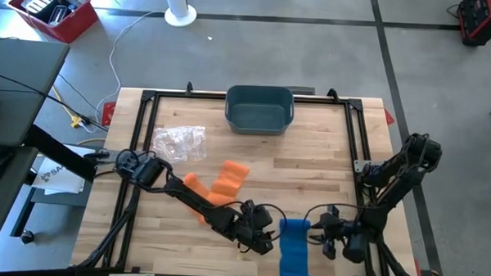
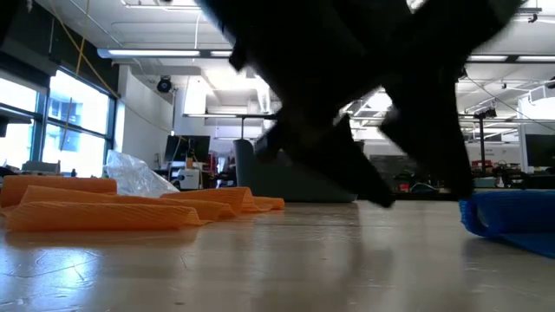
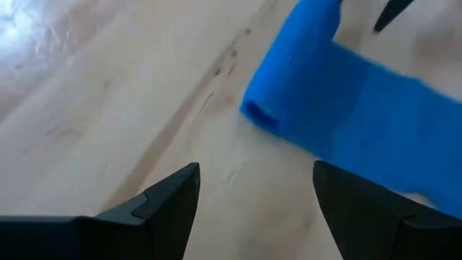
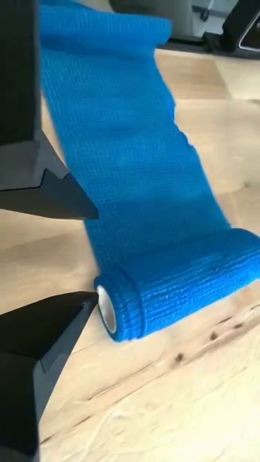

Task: Roll bandage
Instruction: Roll the blue bandage

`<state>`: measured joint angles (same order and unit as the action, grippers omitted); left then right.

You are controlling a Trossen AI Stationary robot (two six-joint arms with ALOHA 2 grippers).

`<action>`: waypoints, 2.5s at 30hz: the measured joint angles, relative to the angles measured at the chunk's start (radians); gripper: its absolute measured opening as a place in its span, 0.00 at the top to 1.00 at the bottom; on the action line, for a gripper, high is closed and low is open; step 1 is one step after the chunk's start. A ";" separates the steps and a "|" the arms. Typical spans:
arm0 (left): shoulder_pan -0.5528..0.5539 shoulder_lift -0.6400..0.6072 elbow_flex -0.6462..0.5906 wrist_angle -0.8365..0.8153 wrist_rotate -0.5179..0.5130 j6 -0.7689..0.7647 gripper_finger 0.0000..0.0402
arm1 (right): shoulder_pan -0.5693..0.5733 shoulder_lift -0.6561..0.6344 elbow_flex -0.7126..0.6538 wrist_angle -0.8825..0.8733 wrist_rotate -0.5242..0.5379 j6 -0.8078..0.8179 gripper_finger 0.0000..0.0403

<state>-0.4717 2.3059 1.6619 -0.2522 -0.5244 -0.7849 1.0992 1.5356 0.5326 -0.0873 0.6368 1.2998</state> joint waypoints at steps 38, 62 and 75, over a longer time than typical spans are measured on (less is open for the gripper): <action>-0.003 0.038 0.000 0.021 0.018 0.030 0.34 | 0.013 0.125 -0.011 0.246 0.145 -0.088 0.67; -0.010 0.043 0.000 0.177 0.063 0.078 0.34 | -0.101 0.127 -0.011 0.220 0.170 -0.083 0.67; 0.009 0.099 0.002 0.289 0.175 0.092 0.34 | -0.102 0.125 -0.011 0.173 0.211 0.044 0.67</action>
<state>-0.4629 2.4052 1.6642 0.0371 -0.3496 -0.6928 0.9974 1.6610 0.5217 0.0856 0.8473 1.3442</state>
